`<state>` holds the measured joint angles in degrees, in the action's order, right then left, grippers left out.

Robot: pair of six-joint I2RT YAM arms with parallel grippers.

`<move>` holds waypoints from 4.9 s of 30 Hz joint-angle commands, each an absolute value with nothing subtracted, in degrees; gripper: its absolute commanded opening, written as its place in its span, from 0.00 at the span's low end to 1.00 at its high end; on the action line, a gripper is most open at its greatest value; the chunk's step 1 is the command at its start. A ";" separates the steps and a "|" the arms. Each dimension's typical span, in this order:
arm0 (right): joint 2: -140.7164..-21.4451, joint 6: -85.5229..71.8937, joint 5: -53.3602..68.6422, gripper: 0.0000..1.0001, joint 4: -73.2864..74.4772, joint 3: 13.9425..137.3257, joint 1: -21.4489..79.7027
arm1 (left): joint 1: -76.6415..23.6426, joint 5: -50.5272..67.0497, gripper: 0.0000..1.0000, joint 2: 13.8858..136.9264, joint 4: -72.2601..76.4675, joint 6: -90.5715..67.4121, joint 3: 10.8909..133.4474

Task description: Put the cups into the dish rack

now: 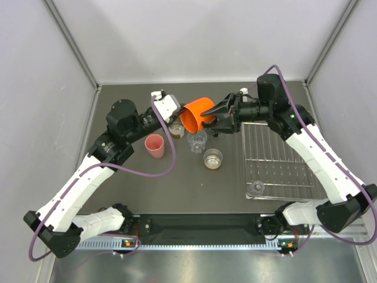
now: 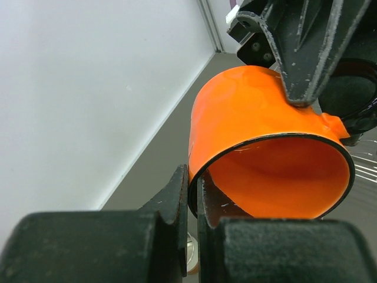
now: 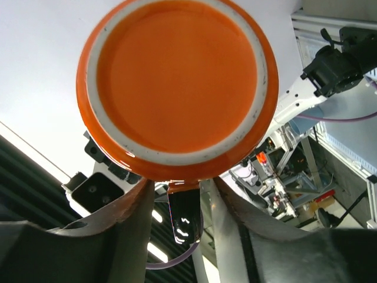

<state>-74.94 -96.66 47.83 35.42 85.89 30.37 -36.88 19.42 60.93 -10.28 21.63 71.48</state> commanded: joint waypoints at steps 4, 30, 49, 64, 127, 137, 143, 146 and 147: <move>-73.74 -99.75 47.73 0.29 29.18 85.61 33.40 | -39.20 23.55 0.00 60.91 -2.63 22.32 75.50; -71.46 -67.80 31.22 0.00 47.35 87.45 31.21 | -39.64 5.29 0.98 51.08 -2.20 11.43 63.66; -63.81 -46.93 -26.97 0.00 51.62 67.86 9.05 | -39.55 -18.02 0.95 33.76 -17.84 -10.63 58.19; -73.56 -41.84 -41.31 0.00 27.34 53.70 8.35 | -39.64 -22.50 0.96 21.54 -25.12 -9.40 53.35; -90.18 -40.60 -35.86 0.69 20.73 57.04 3.86 | -39.55 -23.91 0.97 23.90 -32.43 -10.89 56.95; -76.83 -44.56 -26.91 0.72 44.45 62.57 5.80 | -39.64 -25.92 0.89 33.47 -38.93 -18.79 64.07; -66.28 -37.19 -16.63 0.78 55.97 65.82 6.94 | -39.55 -29.09 0.82 45.33 -45.60 -27.49 70.48; -61.45 -33.84 -8.98 0.78 60.01 66.79 8.08 | -39.46 -29.18 0.81 52.19 -49.46 -32.67 73.91; -60.39 -33.40 -7.31 0.78 60.81 66.80 8.43 | -39.55 -29.53 0.82 53.60 -50.35 -34.61 75.22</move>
<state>-64.07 -37.76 -16.27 53.67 64.12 6.87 -39.48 -27.92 49.30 -44.91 -26.74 71.81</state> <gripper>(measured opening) 0.779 0.813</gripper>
